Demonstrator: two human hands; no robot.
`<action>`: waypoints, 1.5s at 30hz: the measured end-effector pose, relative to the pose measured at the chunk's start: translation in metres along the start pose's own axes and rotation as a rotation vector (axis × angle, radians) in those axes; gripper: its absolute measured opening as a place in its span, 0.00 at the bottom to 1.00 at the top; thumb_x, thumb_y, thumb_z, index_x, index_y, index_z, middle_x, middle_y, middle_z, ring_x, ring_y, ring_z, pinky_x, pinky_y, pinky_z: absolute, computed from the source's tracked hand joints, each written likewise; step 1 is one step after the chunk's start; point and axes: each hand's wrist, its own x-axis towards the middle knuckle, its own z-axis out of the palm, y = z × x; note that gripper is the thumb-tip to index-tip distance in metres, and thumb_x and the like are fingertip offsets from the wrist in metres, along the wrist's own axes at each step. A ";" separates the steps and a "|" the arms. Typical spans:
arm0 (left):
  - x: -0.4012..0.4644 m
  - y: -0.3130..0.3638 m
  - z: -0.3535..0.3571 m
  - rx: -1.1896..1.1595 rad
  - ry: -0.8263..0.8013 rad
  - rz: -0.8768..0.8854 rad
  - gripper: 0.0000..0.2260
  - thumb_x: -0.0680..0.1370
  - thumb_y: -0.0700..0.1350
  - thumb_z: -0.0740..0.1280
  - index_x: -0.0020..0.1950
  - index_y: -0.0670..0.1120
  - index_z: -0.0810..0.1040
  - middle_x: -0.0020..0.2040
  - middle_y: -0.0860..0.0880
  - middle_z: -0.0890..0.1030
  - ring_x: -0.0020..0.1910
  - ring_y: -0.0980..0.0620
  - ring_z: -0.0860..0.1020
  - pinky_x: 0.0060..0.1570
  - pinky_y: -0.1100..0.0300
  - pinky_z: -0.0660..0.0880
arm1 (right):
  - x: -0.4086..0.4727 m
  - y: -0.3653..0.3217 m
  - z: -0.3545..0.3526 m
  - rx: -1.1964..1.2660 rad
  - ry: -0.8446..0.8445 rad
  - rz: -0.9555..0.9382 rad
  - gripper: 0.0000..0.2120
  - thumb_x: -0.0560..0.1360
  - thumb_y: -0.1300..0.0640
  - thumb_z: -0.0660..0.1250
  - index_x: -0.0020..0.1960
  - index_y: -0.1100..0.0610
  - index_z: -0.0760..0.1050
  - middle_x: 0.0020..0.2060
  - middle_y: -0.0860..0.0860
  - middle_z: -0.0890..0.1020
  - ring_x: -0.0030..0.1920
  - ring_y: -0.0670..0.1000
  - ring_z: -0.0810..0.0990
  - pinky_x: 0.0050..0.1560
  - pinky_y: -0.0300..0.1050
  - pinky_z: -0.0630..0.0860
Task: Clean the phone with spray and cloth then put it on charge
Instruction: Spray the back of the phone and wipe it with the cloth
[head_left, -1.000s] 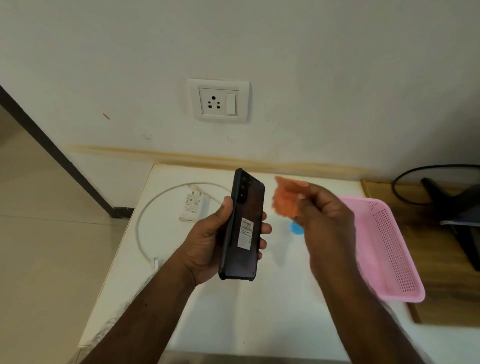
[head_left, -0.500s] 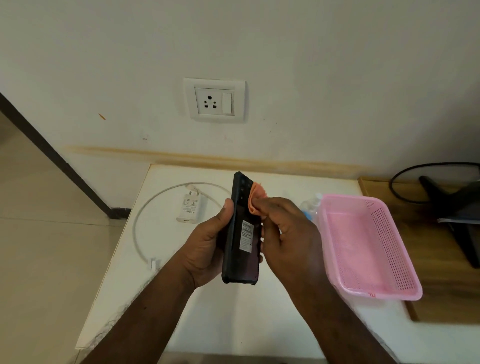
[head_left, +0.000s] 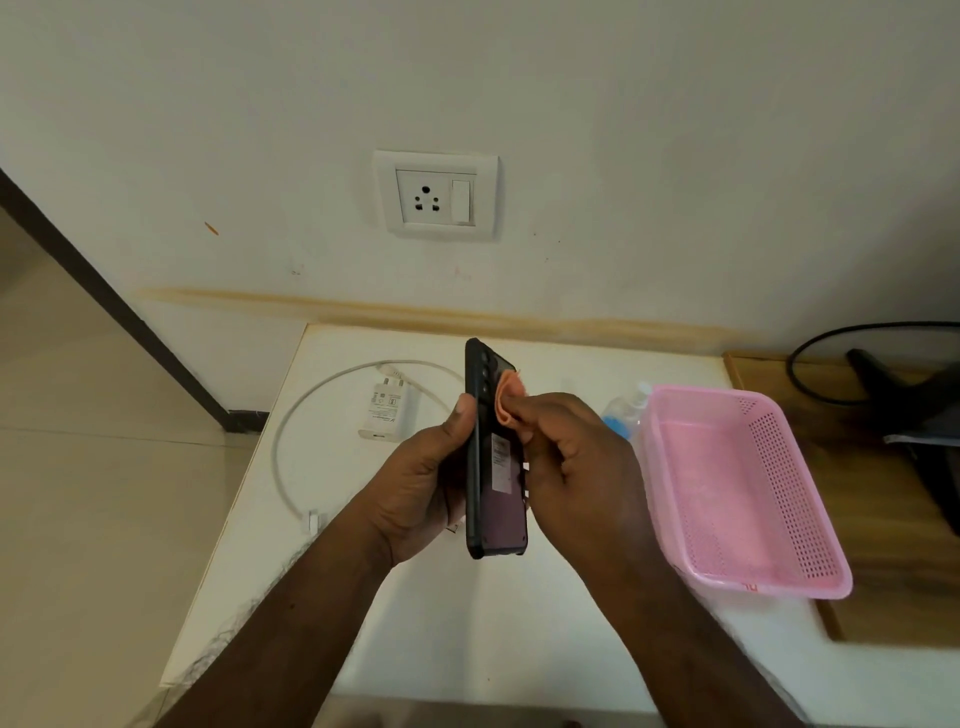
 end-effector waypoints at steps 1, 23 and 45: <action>0.000 0.001 0.000 -0.005 0.010 0.007 0.15 0.80 0.55 0.60 0.58 0.57 0.85 0.55 0.51 0.86 0.55 0.51 0.84 0.51 0.57 0.81 | 0.000 -0.001 0.001 0.019 0.001 0.007 0.14 0.79 0.63 0.63 0.62 0.53 0.79 0.50 0.46 0.81 0.51 0.45 0.80 0.51 0.43 0.80; 0.004 0.003 -0.005 -0.012 0.074 0.011 0.20 0.70 0.61 0.71 0.55 0.50 0.87 0.55 0.46 0.86 0.57 0.48 0.83 0.54 0.54 0.81 | -0.008 -0.015 0.005 0.193 -0.050 -0.060 0.16 0.78 0.68 0.66 0.61 0.52 0.81 0.50 0.43 0.80 0.54 0.46 0.80 0.55 0.44 0.80; 0.004 0.008 -0.010 -0.083 0.033 -0.002 0.41 0.64 0.67 0.76 0.67 0.42 0.78 0.59 0.37 0.81 0.52 0.38 0.81 0.50 0.45 0.80 | 0.004 0.002 -0.019 0.072 0.131 -0.010 0.16 0.77 0.67 0.65 0.58 0.52 0.82 0.49 0.43 0.83 0.52 0.43 0.80 0.53 0.34 0.76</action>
